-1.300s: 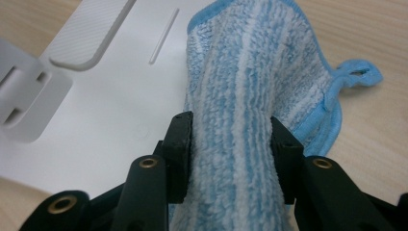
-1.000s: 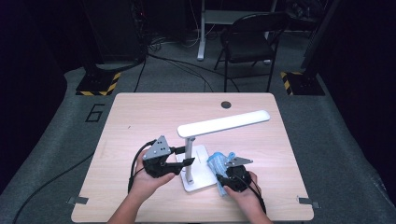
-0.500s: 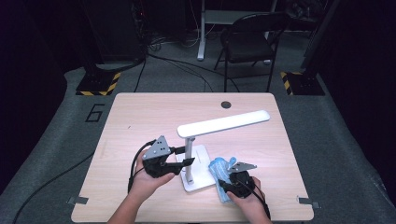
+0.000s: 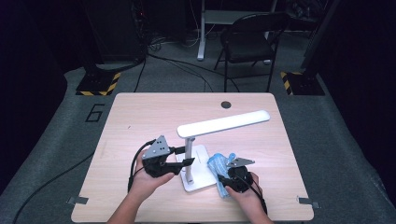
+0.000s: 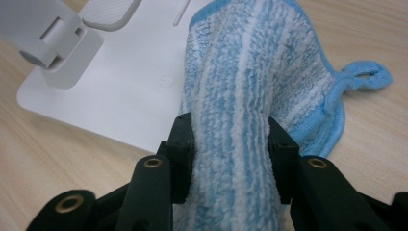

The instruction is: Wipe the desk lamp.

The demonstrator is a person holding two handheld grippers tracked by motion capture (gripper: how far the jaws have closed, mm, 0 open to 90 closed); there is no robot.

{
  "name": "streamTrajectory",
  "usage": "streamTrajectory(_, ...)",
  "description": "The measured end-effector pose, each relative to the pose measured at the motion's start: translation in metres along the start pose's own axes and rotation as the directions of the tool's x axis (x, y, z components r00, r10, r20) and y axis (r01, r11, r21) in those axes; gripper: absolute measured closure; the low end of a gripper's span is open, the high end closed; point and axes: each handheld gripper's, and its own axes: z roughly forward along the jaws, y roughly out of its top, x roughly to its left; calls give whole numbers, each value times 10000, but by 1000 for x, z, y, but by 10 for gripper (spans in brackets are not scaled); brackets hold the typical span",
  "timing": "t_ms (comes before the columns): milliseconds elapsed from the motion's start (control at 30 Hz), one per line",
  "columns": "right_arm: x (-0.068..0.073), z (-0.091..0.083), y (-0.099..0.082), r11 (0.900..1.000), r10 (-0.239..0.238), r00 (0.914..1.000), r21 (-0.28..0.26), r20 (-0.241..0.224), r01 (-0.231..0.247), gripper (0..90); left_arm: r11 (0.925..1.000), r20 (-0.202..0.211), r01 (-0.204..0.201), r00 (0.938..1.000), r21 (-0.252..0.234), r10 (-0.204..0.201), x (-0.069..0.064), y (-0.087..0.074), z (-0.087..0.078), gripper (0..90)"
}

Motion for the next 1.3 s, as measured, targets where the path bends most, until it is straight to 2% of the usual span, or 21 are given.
streamTrajectory(33, -2, 0, 1, 9999, -100, 9999, 140, -36, 100, 627, 10000, 1, -4, 10000, -2, 4, 0, 0, 0, 523)
streamTrajectory(67, -1, 1, 1, 9998, 161, 9999, 102, 1, -161, 627, 10000, 2, -4, 10000, -3, 4, 0, 0, 0, 523)
streamTrajectory(133, -4, 5, 4, 10000, -82, 10000, -31, 26, 82, 628, 10000, 67, 1, 10000, 68, -2, 0, 0, 0, 523)
streamTrajectory(167, -2, 6, 6, 9994, 337, 9994, 3, 108, -337, 628, 10000, 81, 0, 10000, 78, -1, 1, 0, -1, 522)
streamTrajectory(200, -4, 6, 7, 10000, 46, 9999, 65, 103, -47, 628, 10000, 93, 0, 10000, 77, -1, 1, 0, 0, 522)
streamTrajectory(233, -5, 9, 8, 9999, -33, 9999, -101, 139, 34, 629, 10000, 94, 10, 10000, 50, -11, 1, 0, 0, 523)
streamTrajectory(267, -4, 9, 9, 9998, 194, 9997, -15, 157, -194, 628, 10000, 88, 11, 10000, 68, -11, 1, 0, 0, 522)
streamTrajectory(300, -6, 11, 11, 9999, 81, 9998, -81, 198, -79, 629, 10000, 91, 13, 10000, 68, -14, 1, 0, 0, 522)
streamTrajectory(367, -5, 12, 14, 9995, 317, 9994, 44, 151, -318, 628, 10000, 97, 22, 10000, 36, -23, 1, 0, 0, 522)
streamTrajectory(433, -7, 17, 17, 9994, 320, 9992, -95, 237, -318, 629, 10000, 93, 40, 9999, -14, -40, 1, 0, 0, 522)
streamTrajectory(467, -9, 18, 18, 9997, 174, 9996, -190, 242, -169, 629, 10000, 86, 40, 10000, -37, -40, 1, 0, 0, 522)
streamTrajectory(500, -9, 18, 20, 9997, 252, 9994, -4, 228, -252, 629, 10000, 89, 35, 10000, -35, -35, 1, 0, 0, 522)
streamTrajectory(533, -9, 21, 22, 9993, 355, 9991, -109, 245, -352, 629, 10000, 81, 34, 10000, -17, -34, 1, 0, 0, 522)
streamTrajectory(567, -11, 22, 23, 9999, 124, 9996, -59, 250, -122, 629, 10000, 82, 36, 10000, -16, -36, 1, 0, 0, 522)
streamTrajectory(800, -11, 31, 33, 9989, 448, 9983, -115, 383, -444, 630, 10000, 93, 37, 9999, -7, -37, 1, 0, 0, 522)
streamTrajectory(833, -13, 33, 34, 9994, 326, 9986, -149, 422, -320, 630, 10000, 92, 38, 10000, -10, -38, 1, 0, 0, 522)
streamTrajectory(967, -14, 39, 42, 9987, 494, 9976, -136, 492, -488, 630, 10000, 103, 36, 9999, -2, -36, 1, 0, 0, 522)
streamTrajectory(1300, -20, 56, 61, 9987, 500, 9969, -95, 612, -495, 631, 10000, 147, 38, 9999, -11, -38, 2, 0, 0, 522)
